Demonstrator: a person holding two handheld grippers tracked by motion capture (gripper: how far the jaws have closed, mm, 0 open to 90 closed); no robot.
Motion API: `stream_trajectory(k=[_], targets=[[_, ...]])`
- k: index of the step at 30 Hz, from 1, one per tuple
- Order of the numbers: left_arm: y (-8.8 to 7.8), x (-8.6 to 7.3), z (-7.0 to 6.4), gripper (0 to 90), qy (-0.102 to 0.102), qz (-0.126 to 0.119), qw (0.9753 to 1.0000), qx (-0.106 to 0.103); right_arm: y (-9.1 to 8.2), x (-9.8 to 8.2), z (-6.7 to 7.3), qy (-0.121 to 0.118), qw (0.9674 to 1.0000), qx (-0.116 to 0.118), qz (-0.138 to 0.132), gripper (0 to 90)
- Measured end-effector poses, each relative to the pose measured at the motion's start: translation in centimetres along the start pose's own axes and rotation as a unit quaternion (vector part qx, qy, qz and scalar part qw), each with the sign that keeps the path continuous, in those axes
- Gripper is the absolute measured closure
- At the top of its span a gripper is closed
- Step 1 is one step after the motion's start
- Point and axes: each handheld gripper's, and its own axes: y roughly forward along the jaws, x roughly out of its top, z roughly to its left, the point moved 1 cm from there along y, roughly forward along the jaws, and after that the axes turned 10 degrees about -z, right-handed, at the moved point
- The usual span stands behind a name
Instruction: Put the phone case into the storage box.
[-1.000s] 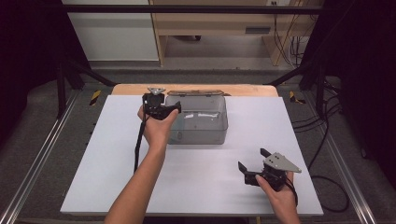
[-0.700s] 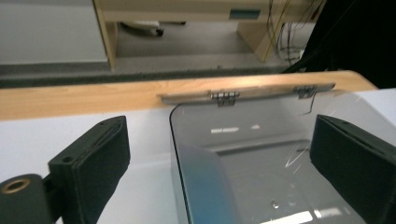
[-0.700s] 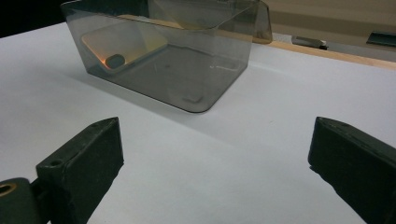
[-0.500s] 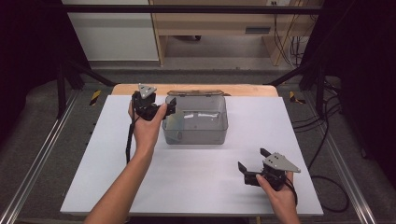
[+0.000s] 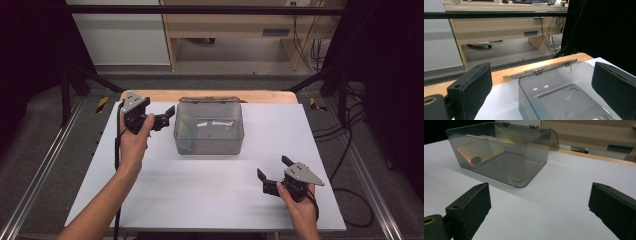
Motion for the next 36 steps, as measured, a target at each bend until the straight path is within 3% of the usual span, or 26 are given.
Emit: stream_trajectory(k=[6,13,20,29,36], targets=[[-3.5,-1.3,0.9,2.3,-0.013,-0.009,0.9999,0.002,-0.2,-0.2,-0.4,0.003,0.9998,-0.012,-0.016,4.2],[-6.4,-2.3,2.0,2.4,-0.006,-0.015,0.9999,0.004,-0.4,-0.2,-0.6,0.004,0.9996,-0.016,-0.023,4.0],[-9.0,-3.3,3.8,2.4,-0.006,-0.024,0.9995,0.021,-0.3,-0.3,-0.4,0.003,0.9997,-0.007,-0.022,4.0],[-11.7,-5.5,5.7,2.6,-0.016,-0.028,0.9987,0.038,-0.2,-0.3,-0.2,0.0,0.9998,-0.001,-0.021,4.0],[-13.0,-7.1,5.9,2.6,-0.006,-0.032,0.9988,0.036,-0.2,-0.3,-0.2,-0.002,0.9998,0.001,-0.022,3.9]])
